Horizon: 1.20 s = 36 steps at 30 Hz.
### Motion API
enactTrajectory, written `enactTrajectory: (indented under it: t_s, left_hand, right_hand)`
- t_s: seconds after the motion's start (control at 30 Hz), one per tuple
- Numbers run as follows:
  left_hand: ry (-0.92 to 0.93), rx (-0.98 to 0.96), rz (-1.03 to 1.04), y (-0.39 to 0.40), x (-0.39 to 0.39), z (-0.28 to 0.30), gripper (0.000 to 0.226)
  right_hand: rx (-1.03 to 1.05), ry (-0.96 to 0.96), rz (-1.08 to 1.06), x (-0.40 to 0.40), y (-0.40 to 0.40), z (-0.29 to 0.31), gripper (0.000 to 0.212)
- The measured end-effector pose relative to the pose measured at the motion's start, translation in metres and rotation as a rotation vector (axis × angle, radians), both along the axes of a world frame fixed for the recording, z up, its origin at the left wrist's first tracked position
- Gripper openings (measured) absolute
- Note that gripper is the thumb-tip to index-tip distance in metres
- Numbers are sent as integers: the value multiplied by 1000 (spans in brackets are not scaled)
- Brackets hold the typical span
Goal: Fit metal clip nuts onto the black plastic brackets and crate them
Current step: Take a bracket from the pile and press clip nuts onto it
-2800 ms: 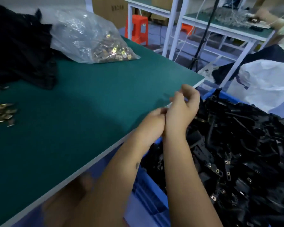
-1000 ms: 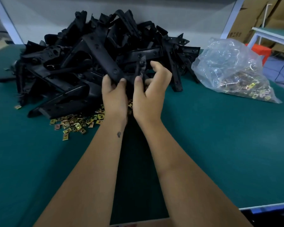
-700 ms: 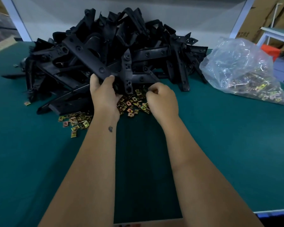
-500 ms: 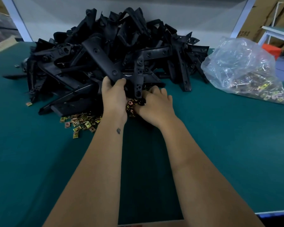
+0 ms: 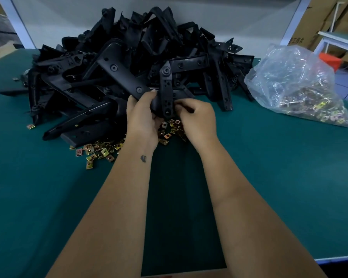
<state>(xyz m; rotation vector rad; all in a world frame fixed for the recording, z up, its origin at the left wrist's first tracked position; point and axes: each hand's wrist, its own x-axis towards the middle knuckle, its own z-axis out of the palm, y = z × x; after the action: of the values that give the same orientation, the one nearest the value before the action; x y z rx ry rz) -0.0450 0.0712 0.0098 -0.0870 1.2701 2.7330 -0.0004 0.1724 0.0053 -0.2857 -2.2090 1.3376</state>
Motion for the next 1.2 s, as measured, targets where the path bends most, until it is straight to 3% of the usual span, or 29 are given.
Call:
enactTrajectory:
  t_s: [0.17,0.43,0.77,1.1,1.2]
  left_hand:
    - [-86,77,-123,3,1,1,18]
    - [-59,34,-168,3,3,2,21]
    - [-59,22,-182,3,2,1,16]
    - [-52,7,-176,4,2,2,26]
    - [-55,-4,-167,4,3,2,38]
  right_hand:
    - [-555,44,66,-1,7,4,19]
    - [-949,167,260,0,15,7,20]
    - [-1036,205,321,1,18,5,11]
    - [-1026,150,238,0,19,4,15]
    - [-1042,167,249,1,20,5,13]
